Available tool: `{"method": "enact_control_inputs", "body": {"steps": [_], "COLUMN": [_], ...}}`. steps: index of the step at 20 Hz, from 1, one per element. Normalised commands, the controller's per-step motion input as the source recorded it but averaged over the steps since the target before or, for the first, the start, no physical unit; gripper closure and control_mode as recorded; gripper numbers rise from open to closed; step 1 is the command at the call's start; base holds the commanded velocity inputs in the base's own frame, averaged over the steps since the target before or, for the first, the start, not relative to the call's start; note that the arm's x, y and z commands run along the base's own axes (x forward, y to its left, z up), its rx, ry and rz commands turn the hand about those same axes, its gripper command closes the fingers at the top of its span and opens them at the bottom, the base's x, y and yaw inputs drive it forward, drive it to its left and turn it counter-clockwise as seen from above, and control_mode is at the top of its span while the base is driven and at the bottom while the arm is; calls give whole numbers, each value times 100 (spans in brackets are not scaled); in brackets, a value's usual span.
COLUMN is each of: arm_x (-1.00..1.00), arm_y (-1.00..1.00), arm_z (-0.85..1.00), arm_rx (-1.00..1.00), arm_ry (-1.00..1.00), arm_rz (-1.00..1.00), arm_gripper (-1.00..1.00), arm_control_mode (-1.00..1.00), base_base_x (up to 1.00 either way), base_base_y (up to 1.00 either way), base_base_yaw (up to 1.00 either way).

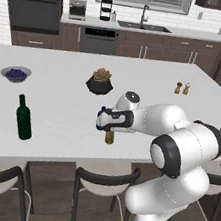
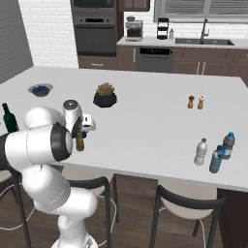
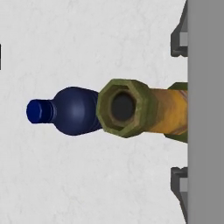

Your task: Move the plastic bottles in the middle to the plastics group, and the glass bottles in the middle to the glass group.

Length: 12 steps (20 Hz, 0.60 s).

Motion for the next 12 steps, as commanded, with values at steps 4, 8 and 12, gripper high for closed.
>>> {"method": "enact_control_inputs", "body": {"steps": [4,8,12], "arm_x": [0,0,0], "arm_y": [0,0,0], "arm_z": [0,0,0], "arm_rx": [0,0,0], "arm_ry": [0,0,0], "arm_rz": [0,0,0], "arm_gripper": [-100,100,100], "arm_control_mode": [-100,-100,-100], "base_base_x": [0,0,0], "base_base_y": [0,0,0], "base_base_yaw": [0,0,0]}}
